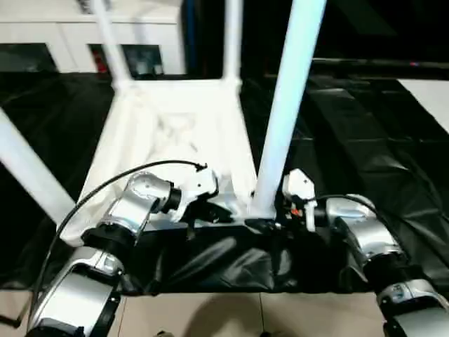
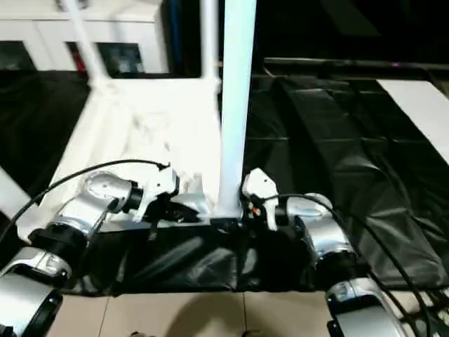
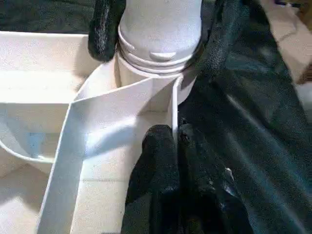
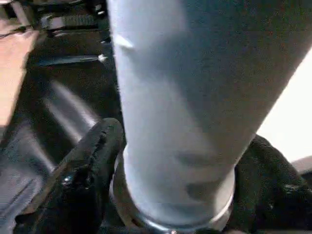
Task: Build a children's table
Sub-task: Rotate leg to tighten
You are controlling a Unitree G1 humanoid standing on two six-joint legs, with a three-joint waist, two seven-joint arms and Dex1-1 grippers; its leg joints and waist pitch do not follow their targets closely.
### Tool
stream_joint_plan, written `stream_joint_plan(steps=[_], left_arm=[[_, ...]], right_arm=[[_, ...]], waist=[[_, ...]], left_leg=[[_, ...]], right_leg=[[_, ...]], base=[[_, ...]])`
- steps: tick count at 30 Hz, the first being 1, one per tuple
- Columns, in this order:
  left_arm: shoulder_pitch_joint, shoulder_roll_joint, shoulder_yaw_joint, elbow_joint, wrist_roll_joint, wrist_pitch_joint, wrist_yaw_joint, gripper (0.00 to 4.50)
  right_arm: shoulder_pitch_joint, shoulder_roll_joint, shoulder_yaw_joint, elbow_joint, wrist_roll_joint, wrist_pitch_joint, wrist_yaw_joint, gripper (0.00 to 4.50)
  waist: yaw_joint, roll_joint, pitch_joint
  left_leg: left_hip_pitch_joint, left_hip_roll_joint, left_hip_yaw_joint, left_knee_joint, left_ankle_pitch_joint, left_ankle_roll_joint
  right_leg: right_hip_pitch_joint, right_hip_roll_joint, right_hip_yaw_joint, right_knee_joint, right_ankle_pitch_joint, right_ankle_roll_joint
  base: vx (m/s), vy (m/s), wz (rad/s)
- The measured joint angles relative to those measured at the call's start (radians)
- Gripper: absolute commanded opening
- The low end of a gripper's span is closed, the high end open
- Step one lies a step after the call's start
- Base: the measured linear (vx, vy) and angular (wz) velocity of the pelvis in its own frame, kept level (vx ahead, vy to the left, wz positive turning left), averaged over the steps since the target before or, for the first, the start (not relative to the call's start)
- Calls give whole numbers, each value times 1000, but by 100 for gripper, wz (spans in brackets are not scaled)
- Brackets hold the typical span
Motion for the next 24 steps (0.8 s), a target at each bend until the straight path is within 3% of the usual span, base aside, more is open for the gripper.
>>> stream_joint_plan(steps=[5,12,18,23,24], left_arm=[[-8,5,-6,19,-3,-21,-33,0],[-8,4,-4,23,-4,-25,-32,0],[-8,-24,3,23,1,15,51,0],[-7,-97,35,18,30,91,259,0],[-7,-124,42,14,43,117,320,0]], right_arm=[[-9,1,9,1,-1,0,33,277],[-4,3,6,-2,1,1,32,267],[56,47,-48,-31,19,29,-94,267],[67,132,-127,-9,-4,51,-422,266],[60,169,-152,4,-16,57,-525,266]], waist=[[4,0,0],[5,0,0],[8,0,0],[-21,-1,0],[-34,0,-1]], left_leg=[[0,0,1,0,0,0],[0,0,1,0,0,0],[4,0,1,0,0,0],[8,-2,0,1,0,0],[8,-2,-1,2,0,0]], right_leg=[[0,0,0,0,0,0],[1,0,0,0,0,0],[5,0,1,0,0,0],[5,0,2,-1,-5,8],[5,0,2,-1,-5,8]], base=[[0,0,0],[0,0,0],[0,0,0],[0,0,0],[0,0,0]])
